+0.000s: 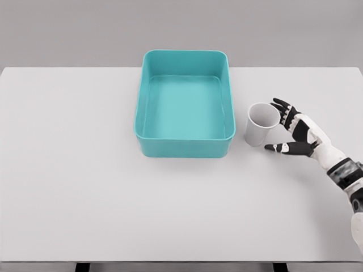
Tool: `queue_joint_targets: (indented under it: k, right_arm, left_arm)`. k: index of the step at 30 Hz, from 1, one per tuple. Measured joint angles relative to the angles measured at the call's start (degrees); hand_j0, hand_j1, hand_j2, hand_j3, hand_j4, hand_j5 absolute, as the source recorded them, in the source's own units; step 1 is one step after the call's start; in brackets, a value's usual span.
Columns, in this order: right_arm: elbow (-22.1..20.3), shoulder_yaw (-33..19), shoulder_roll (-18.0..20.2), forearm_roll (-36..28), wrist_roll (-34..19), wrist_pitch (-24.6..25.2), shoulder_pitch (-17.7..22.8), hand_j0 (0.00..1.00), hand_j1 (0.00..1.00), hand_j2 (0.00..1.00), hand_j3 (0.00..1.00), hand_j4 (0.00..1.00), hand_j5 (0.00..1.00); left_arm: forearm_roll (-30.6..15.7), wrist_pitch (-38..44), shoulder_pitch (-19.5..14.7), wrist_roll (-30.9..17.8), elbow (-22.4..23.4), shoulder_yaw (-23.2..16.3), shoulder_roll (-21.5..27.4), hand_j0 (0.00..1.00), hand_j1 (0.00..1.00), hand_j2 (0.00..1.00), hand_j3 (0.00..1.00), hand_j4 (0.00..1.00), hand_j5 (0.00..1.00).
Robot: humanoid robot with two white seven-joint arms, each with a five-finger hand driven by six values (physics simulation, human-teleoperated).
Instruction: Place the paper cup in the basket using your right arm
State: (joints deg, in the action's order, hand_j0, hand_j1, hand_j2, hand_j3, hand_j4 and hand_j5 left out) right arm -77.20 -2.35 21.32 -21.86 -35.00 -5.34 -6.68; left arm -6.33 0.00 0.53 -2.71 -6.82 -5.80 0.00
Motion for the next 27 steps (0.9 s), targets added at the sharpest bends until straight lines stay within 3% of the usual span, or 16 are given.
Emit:
queue_joint_targets:
  k: [27]
  right_arm:
    - [2.7, 1.4, -2.8, 3.6, 0.0, 0.0, -2.9, 1.0, 1.0, 1.0, 1.0, 1.0, 1.0]
  left_arm:
    - [0.0, 0.0, 0.0, 0.0, 0.0, 0.0, 0.0, 1.0, 1.0, 1.0, 1.0, 1.0, 1.0]
